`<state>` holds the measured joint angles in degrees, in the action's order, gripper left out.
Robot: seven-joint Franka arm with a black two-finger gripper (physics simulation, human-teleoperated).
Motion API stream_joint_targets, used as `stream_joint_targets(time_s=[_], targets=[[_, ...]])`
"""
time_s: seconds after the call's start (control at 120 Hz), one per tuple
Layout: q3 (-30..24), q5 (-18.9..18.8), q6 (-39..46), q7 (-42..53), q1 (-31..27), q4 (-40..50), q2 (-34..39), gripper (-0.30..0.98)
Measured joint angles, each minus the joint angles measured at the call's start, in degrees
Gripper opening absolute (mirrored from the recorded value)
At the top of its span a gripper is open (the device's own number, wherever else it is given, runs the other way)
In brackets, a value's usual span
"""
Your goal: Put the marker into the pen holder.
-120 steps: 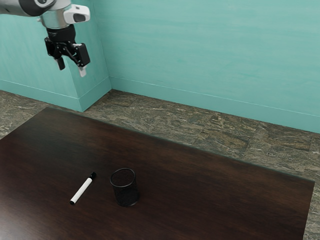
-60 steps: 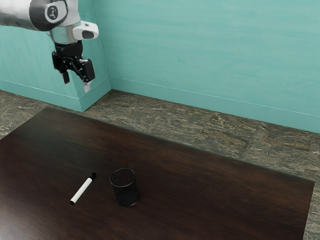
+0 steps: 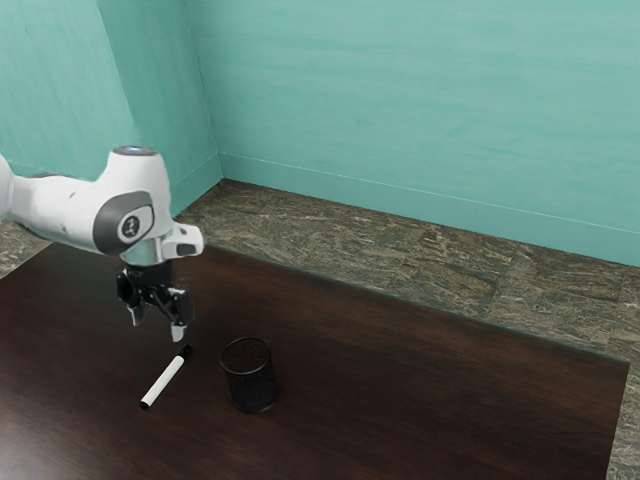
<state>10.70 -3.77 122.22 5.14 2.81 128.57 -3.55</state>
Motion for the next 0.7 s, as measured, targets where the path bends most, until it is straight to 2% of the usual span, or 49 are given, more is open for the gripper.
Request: stream_joint_targets(time_s=[0.133, 0.433, 0.7], targets=[[-0.05, 0.33, 6.31, -2.39, -0.95, 7.24, 0.35, 0.68], [-0.22, 2.62, 15.58, -6.71, -0.68, 7.1, -5.09, 0.56], [-0.24, 4.7, 18.86, -9.16, -0.81, 7.22, -5.83, 0.34]])
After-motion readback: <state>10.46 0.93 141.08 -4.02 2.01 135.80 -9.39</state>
